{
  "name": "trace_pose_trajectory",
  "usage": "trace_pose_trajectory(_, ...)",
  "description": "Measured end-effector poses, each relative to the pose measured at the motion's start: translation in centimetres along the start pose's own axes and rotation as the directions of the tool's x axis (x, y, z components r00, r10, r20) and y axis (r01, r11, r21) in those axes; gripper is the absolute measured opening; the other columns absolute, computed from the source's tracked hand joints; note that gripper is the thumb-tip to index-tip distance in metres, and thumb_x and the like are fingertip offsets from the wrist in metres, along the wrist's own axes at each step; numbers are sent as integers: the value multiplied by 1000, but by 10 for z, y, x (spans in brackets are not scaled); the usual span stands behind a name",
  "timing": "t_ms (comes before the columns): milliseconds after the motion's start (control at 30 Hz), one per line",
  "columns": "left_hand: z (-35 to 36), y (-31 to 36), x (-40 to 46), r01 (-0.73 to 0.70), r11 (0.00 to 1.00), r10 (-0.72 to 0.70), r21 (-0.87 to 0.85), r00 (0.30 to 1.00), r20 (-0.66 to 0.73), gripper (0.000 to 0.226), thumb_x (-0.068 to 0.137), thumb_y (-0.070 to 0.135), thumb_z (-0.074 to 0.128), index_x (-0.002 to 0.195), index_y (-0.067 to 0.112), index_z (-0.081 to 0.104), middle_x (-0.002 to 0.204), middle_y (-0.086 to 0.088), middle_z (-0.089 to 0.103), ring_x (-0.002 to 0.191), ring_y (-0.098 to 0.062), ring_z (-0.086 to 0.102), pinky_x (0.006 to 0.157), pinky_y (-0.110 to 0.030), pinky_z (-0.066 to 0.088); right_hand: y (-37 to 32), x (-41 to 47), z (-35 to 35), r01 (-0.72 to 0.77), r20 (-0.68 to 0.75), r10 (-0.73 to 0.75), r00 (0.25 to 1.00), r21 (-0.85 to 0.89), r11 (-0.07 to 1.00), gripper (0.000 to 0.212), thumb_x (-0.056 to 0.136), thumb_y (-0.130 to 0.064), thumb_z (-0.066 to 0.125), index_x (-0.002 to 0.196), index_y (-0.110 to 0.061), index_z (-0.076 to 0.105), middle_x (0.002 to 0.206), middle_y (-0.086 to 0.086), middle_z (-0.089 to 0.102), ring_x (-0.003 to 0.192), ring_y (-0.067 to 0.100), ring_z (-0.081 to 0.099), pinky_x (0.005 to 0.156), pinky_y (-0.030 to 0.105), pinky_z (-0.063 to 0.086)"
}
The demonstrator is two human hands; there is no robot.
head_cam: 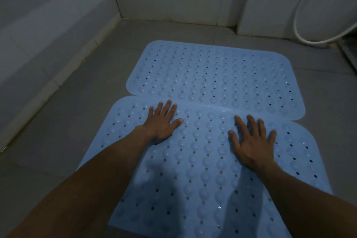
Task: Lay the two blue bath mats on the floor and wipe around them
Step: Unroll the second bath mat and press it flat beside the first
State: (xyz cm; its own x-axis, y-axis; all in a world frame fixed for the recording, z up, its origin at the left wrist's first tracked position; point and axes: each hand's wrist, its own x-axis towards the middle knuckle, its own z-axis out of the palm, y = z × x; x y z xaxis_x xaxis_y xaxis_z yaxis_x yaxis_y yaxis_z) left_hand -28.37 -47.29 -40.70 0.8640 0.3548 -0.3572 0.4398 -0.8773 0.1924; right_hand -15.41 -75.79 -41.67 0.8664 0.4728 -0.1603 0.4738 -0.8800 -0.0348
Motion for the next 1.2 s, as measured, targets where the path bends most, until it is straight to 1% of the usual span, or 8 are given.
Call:
trace_pose_trajectory(100,0,-24,-17,-64,998,65,13,988,-142,68,99,58,11,155,25,-9,161,2,-18,149,-18,-15,120,-43,-13,-15,0,-6,-21,-32,21,999,1,1000,66,98,-58,13,157,-31,4,166,7,-2,153,29,-7,120,58,-5)
trace_pose_trajectory(200,2,-57,-41,-9,1000,12,15,971,-238,66,101,53,13,156,19,-3,163,-1,-11,150,-18,-10,120,-40,-12,-49,-6,-8,-1,-69,3,998,28,1000,67,99,-52,12,159,-22,10,166,11,2,153,27,-3,122,53,-4)
trace_pose_trajectory(367,10,-99,-64,16,1000,-17,-5,976,-217,67,100,52,9,155,16,-4,163,-1,-10,150,-16,-11,120,-36,-11,-128,-20,-12,199,-78,-192,978,92,976,69,96,-51,4,159,-22,4,167,7,-2,153,22,-6,122,44,-12)
trace_pose_trajectory(500,16,-102,-60,9,999,-18,-40,973,-231,66,101,50,10,155,16,-4,163,-2,-10,150,-16,-11,120,-35,-12,-180,-22,-7,261,-32,-259,965,141,955,62,103,-47,11,159,-22,-2,166,3,-11,152,19,-14,122,43,-14)
trace_pose_trajectory(667,29,-103,-52,6,1000,-12,-20,942,-336,72,93,54,-3,156,20,2,163,-3,-4,150,-21,-5,122,-41,-7,-211,-23,11,169,-6,-171,985,206,964,63,103,-47,11,158,-22,-4,166,0,-12,151,17,-17,123,47,-9)
trace_pose_trajectory(967,31,-103,-48,-95,995,96,25,898,-430,57,103,36,29,152,9,27,160,-10,20,149,-28,13,119,-51,18,-222,-27,19,59,-71,-45,997,213,975,66,101,-50,13,159,-21,1,166,-1,-6,152,15,-14,124,44,-7)
trace_pose_trajectory(1067,28,-102,-48,-133,991,132,25,904,-406,55,103,32,32,150,5,30,159,-12,24,149,-30,14,118,-50,21,-226,-32,23,-21,-72,38,997,230,973,65,103,-51,16,159,-23,1,165,0,-7,152,16,-15,124,43,-6)
trace_pose_trajectory(1200,27,-101,-48,-140,988,155,67,916,-371,54,103,28,29,148,0,33,157,-16,28,148,-29,19,118,-49,23,-226,-32,26,-20,-76,39,996,243,970,63,103,-50,18,158,-22,7,166,1,-1,153,17,-10,125,41,-3)
